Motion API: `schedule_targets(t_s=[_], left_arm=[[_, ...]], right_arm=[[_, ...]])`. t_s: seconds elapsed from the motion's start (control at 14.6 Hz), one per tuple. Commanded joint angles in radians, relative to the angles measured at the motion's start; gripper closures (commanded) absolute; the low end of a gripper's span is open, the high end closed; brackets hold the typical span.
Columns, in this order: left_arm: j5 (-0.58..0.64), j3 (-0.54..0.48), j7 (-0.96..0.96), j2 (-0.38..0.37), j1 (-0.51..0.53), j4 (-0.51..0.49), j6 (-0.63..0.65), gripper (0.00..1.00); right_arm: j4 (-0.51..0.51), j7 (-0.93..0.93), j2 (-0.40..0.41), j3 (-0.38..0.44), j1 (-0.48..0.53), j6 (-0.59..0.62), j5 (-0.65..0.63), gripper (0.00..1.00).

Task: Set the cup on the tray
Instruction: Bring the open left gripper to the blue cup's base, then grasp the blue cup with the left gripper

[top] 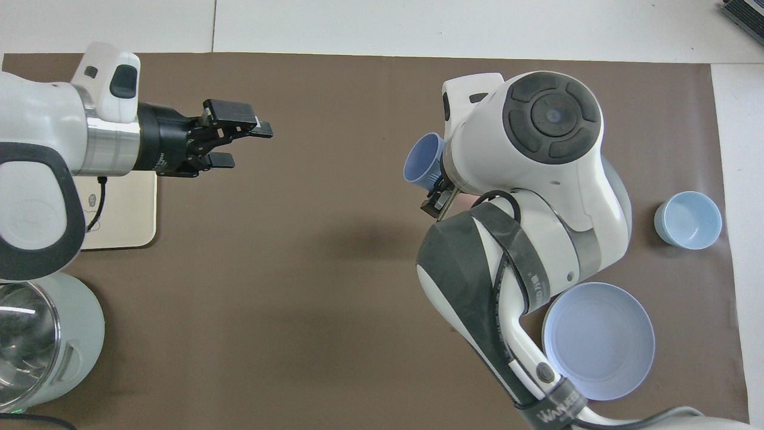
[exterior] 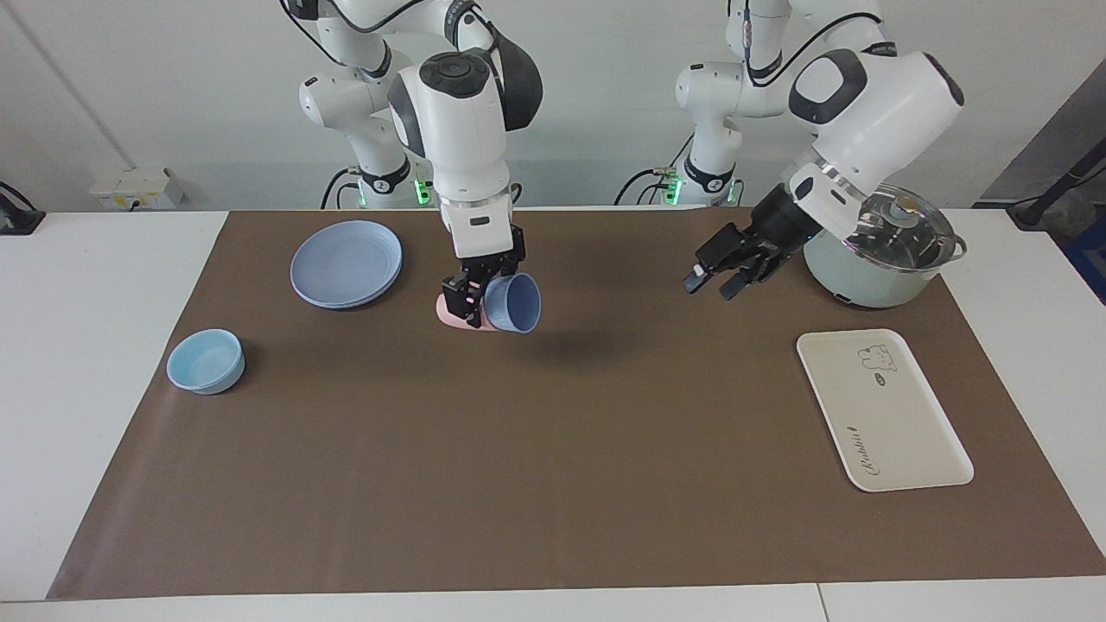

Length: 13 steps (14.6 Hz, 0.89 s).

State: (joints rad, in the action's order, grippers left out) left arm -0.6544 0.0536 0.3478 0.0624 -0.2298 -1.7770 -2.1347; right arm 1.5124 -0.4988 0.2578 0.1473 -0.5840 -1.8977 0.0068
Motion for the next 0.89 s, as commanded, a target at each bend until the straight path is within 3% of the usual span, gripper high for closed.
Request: schedule_targets(t_s=[0.0, 0.27, 0.41, 0.82], left_arm=[[-0.091, -0.014, 0.046, 0.023, -0.103, -0.061, -0.167, 0.08], [-0.218, -0.014, 0.060, 0.082, -0.213, -0.064, -0.364, 0.14], [-0.225, -0.014, 0.091, 0.082, -0.247, -0.065, -0.378, 0.21], [-0.225, -0.017, 0.108, 0.076, -0.348, -0.090, -0.404, 0.30]], right_arm=[[-0.035, 0.023, 0.008, 0.003, -0.019, 0.037, -0.030, 1.00], [-0.035, 0.023, 0.008, 0.003, -0.017, 0.035, -0.031, 1.00], [-0.029, 0.023, 0.008, 0.003, -0.019, 0.035, -0.031, 1.00], [-0.026, 0.022, 0.008, 0.003, -0.014, 0.023, -0.030, 1.00]])
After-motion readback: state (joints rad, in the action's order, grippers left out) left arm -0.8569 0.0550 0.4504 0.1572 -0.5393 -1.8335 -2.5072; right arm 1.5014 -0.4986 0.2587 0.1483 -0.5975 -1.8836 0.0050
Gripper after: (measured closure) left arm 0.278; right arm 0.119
